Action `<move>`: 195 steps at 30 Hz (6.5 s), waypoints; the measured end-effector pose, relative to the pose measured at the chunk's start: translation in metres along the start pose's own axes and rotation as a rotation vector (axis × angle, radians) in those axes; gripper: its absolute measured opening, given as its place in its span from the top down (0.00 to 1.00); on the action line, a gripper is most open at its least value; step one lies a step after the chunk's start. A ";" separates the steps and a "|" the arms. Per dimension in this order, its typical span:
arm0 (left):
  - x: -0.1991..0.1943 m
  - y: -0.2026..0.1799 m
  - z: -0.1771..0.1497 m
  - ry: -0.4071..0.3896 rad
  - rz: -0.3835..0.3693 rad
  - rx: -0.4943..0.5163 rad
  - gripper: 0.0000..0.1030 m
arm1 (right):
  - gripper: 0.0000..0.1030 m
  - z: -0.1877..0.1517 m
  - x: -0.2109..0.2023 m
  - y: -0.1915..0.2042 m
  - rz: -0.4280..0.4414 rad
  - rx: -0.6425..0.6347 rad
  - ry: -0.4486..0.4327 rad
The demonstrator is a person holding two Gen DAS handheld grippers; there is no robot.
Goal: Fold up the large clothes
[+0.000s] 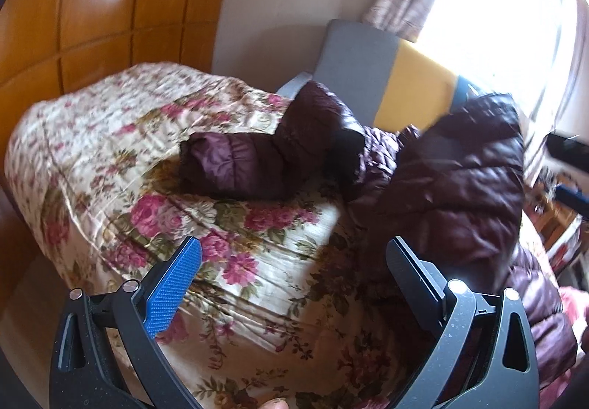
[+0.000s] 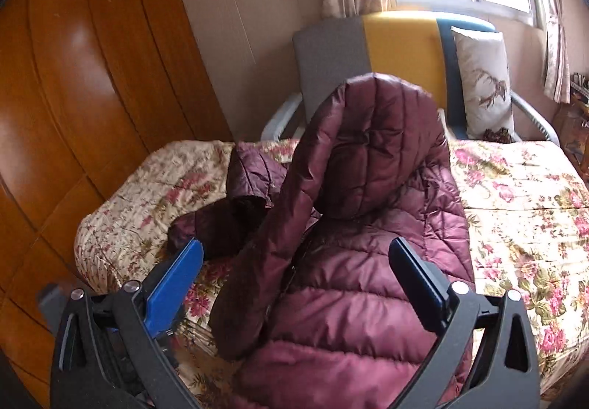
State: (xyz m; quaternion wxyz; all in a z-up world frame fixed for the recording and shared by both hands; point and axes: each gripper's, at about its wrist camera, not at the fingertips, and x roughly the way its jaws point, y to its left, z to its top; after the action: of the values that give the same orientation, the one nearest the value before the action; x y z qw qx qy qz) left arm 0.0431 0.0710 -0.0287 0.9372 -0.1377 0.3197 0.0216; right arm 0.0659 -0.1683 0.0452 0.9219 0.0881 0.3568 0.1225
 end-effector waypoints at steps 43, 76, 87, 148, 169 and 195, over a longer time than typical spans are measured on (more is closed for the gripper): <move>0.152 -0.076 0.020 0.298 -0.628 -0.025 0.74 | 0.19 0.015 -0.045 -0.469 -0.830 0.338 0.129; 0.117 -0.006 -0.012 0.379 -0.761 0.060 0.24 | 0.40 -0.126 -0.003 -0.272 -0.058 0.220 0.505; 0.021 -0.029 0.082 0.354 -0.879 0.261 0.83 | 0.75 -0.029 -0.088 -0.207 0.124 0.025 0.192; 0.183 0.264 0.140 0.155 0.400 -0.378 0.17 | 0.10 -0.096 0.168 -0.009 0.082 -0.279 0.296; 0.098 0.041 -0.041 0.512 -0.739 -0.097 0.51 | 0.05 -0.119 0.015 -0.246 -0.311 0.230 0.272; 0.075 -0.009 0.049 0.220 -0.473 0.097 0.21 | 0.26 -0.115 -0.050 -0.381 -0.261 0.709 -0.049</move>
State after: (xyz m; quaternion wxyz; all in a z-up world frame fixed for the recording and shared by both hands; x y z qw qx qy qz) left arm 0.1333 0.0719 -0.0345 0.8813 -0.1651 0.3792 -0.2286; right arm 0.0139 -0.5377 -0.1021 0.8503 0.3584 0.3631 -0.1294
